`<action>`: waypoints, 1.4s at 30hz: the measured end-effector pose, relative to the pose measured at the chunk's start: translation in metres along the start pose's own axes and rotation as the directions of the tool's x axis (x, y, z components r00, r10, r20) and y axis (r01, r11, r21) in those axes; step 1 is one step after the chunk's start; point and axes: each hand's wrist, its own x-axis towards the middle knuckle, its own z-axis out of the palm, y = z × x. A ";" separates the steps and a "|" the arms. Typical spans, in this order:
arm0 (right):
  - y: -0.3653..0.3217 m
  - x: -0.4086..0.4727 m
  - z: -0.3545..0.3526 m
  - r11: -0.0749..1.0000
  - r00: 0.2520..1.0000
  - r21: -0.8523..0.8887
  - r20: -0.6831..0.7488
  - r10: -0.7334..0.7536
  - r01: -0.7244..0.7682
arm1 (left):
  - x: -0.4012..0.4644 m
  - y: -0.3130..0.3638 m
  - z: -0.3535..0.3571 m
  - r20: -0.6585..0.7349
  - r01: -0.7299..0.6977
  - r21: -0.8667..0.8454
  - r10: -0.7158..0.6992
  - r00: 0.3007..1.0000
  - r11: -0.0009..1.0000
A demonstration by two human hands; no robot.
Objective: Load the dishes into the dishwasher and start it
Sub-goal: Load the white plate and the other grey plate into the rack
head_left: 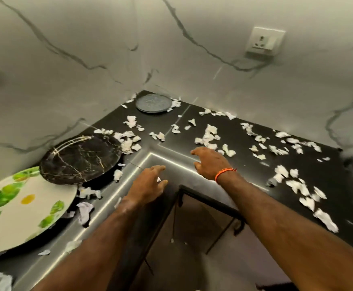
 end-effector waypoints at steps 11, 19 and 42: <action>-0.020 0.142 0.032 0.995 0.993 -0.056 0.091 -0.072 0.077 | 0.126 -0.054 -0.056 -0.019 0.048 0.098 -0.047 0.999 0.994; 0.017 0.295 0.044 0.975 0.991 -0.190 0.095 -0.098 0.115 | 0.276 -0.091 -0.079 -0.026 0.052 0.382 -0.045 0.999 0.923; 0.031 0.453 0.044 0.848 0.772 -0.238 -0.352 -0.529 0.473 | 0.429 -0.135 -0.078 -0.239 0.147 0.160 -0.107 0.965 0.976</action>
